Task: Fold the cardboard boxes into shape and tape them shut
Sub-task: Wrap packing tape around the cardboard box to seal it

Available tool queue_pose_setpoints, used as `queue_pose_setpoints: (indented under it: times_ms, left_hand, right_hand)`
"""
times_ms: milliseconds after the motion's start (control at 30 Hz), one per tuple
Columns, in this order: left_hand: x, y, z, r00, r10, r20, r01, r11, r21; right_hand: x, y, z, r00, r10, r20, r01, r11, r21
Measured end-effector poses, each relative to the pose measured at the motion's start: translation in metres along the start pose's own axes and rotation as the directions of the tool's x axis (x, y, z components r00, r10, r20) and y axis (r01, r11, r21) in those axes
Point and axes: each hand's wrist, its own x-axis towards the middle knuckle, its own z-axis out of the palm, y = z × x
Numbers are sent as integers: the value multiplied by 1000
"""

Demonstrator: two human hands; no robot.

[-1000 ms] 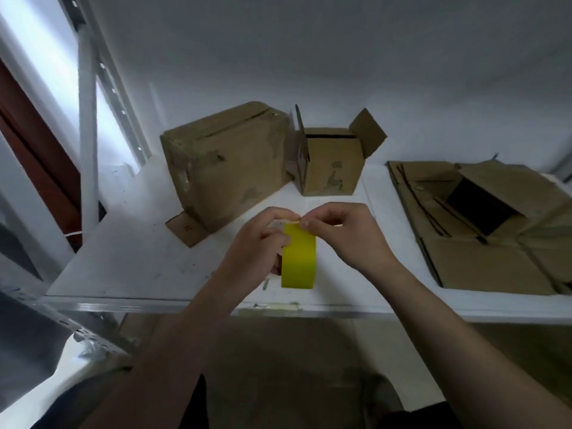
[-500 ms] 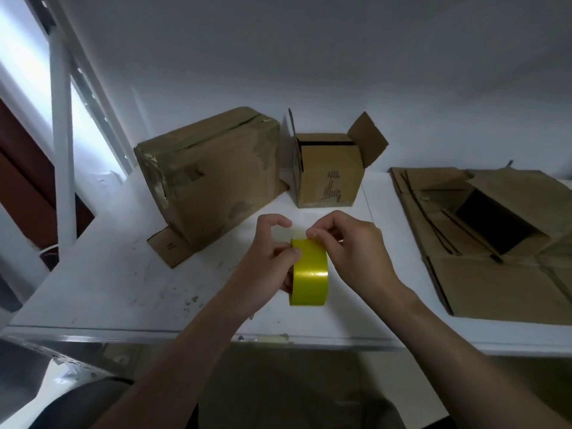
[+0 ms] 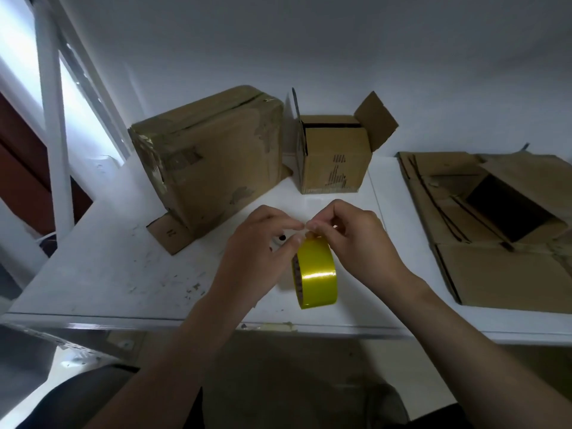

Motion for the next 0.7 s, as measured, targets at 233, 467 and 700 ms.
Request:
queue_pose_setpoints:
  times_ms: [233, 467, 700]
  left_hand:
    - [-1, 2, -2, 995, 95, 13, -95, 995, -9]
    - [4, 5, -2, 1000, -15, -14, 13, 991, -130]
    - [5, 4, 3, 996, -84, 32, 89, 972, -217]
  right_hand:
    - [-5, -6, -2, 997, -77, 26, 77, 997, 4]
    - [-3, 1, -16, 994, -52, -101, 52, 999, 0]
    - [-12, 0, -17, 960, -262, -98, 257, 965, -60]
